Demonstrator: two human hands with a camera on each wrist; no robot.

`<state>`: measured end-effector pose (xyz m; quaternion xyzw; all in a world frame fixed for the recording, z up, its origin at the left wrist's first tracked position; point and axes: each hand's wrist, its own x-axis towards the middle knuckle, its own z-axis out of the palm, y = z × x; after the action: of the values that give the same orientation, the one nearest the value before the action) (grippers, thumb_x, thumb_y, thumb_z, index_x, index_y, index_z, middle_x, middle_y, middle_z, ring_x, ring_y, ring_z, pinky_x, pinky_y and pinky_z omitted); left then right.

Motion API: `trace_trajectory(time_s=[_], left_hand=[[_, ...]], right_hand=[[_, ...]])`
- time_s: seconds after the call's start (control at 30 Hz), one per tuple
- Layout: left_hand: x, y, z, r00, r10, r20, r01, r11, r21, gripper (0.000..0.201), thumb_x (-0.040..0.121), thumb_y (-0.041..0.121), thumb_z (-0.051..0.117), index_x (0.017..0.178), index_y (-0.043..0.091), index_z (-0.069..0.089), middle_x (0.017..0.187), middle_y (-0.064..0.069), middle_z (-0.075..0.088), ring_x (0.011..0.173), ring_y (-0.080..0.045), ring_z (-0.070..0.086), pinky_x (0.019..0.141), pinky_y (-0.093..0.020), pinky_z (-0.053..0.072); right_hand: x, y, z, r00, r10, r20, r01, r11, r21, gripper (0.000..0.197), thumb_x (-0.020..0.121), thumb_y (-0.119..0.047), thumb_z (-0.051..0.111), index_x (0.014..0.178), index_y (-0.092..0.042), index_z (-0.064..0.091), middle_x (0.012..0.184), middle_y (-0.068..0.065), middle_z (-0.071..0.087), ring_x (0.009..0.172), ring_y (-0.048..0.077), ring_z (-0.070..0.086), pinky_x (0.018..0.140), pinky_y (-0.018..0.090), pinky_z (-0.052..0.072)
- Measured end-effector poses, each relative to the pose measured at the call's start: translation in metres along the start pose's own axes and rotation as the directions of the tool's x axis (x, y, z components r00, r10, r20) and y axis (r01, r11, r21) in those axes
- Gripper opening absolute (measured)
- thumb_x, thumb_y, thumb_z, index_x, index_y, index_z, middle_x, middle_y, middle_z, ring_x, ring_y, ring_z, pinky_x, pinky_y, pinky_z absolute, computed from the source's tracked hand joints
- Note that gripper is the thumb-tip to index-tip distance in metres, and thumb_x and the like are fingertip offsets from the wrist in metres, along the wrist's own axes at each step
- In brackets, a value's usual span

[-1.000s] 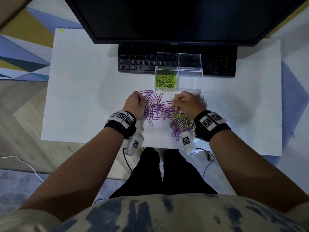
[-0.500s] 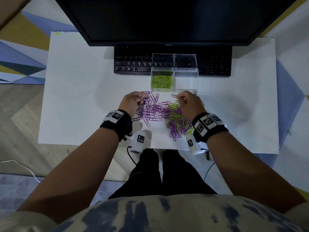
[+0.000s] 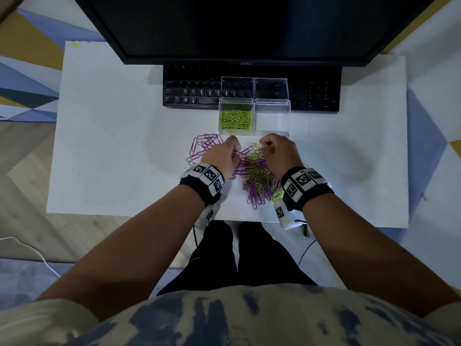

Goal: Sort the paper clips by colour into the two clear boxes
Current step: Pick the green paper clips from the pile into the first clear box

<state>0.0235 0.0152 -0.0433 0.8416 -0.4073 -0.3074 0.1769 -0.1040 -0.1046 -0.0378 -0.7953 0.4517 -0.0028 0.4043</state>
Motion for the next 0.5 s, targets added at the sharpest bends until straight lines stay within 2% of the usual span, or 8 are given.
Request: trace_trajectory(time_s=[0.07, 0.13, 0.23, 0.33, 0.4, 0.5], left_hand=[[-0.001, 0.001, -0.001, 1.0, 0.016, 0.002, -0.016, 0.999, 0.038, 0.014, 0.094, 0.025, 0.052, 0.107, 0.019, 0.053, 0.091, -0.005, 0.068, 0.074, -0.024, 0.062, 0.064, -0.032, 0.053], [-0.002, -0.003, -0.002, 1.0, 0.025, 0.013, -0.026, 0.998, 0.057, 0.013, 0.095, 0.027, 0.052, 0.104, 0.019, 0.055, 0.089, -0.003, 0.068, 0.074, -0.022, 0.063, 0.062, -0.029, 0.051], [-0.005, -0.013, -0.008, 0.998, -0.051, -0.034, 0.053, 0.995, 0.079, 0.012, 0.095, 0.029, 0.05, 0.103, 0.02, 0.052, 0.085, -0.001, 0.065, 0.069, -0.02, 0.059, 0.061, -0.029, 0.049], [-0.008, -0.017, -0.012, 0.991, -0.104, -0.08, 0.11, 0.992, 0.066, 0.015, 0.093, 0.029, 0.049, 0.106, 0.02, 0.049, 0.084, 0.001, 0.062, 0.071, -0.021, 0.057, 0.066, -0.032, 0.051], [-0.008, -0.011, -0.008, 0.997, -0.035, -0.062, 0.039, 0.997, 0.073, 0.015, 0.094, 0.026, 0.05, 0.107, 0.02, 0.049, 0.081, 0.003, 0.062, 0.069, -0.019, 0.059, 0.061, -0.029, 0.051], [-0.003, 0.005, 0.001, 0.998, 0.053, -0.024, -0.051, 0.996, 0.076, 0.013, 0.095, 0.023, 0.049, 0.108, 0.021, 0.051, 0.067, 0.007, 0.056, 0.059, -0.016, 0.057, 0.055, -0.025, 0.046]], right_hand=[[0.002, -0.001, 0.004, 1.0, -0.023, 0.019, 0.024, 0.999, -0.04, 0.025, 0.092, -0.015, 0.05, 0.111, -0.018, 0.065, 0.113, 0.001, 0.067, 0.096, 0.018, 0.063, 0.082, 0.022, 0.044], [0.004, -0.001, 0.009, 0.999, -0.043, 0.032, 0.045, 0.996, -0.075, 0.025, 0.091, -0.014, 0.052, 0.112, -0.017, 0.064, 0.114, 0.003, 0.067, 0.098, 0.019, 0.063, 0.084, 0.025, 0.047], [0.004, 0.0, 0.013, 0.999, -0.024, 0.033, 0.027, 0.995, -0.097, 0.025, 0.089, -0.013, 0.051, 0.11, -0.016, 0.064, 0.11, 0.006, 0.067, 0.096, 0.022, 0.063, 0.081, 0.031, 0.051], [0.002, 0.004, 0.011, 1.0, -0.007, 0.016, 0.009, 0.994, -0.107, 0.022, 0.09, -0.014, 0.052, 0.109, -0.015, 0.063, 0.109, 0.005, 0.066, 0.096, 0.022, 0.062, 0.079, 0.029, 0.049], [0.001, 0.006, 0.006, 1.0, 0.003, -0.006, -0.004, 0.991, -0.132, 0.021, 0.091, -0.016, 0.051, 0.108, -0.016, 0.063, 0.108, 0.004, 0.067, 0.095, 0.022, 0.063, 0.079, 0.029, 0.049], [-0.001, 0.009, 0.0, 0.999, 0.022, -0.031, -0.027, 0.987, -0.158, 0.016, 0.091, -0.018, 0.051, 0.099, -0.015, 0.064, 0.101, 0.007, 0.069, 0.09, 0.025, 0.064, 0.078, 0.032, 0.052]])
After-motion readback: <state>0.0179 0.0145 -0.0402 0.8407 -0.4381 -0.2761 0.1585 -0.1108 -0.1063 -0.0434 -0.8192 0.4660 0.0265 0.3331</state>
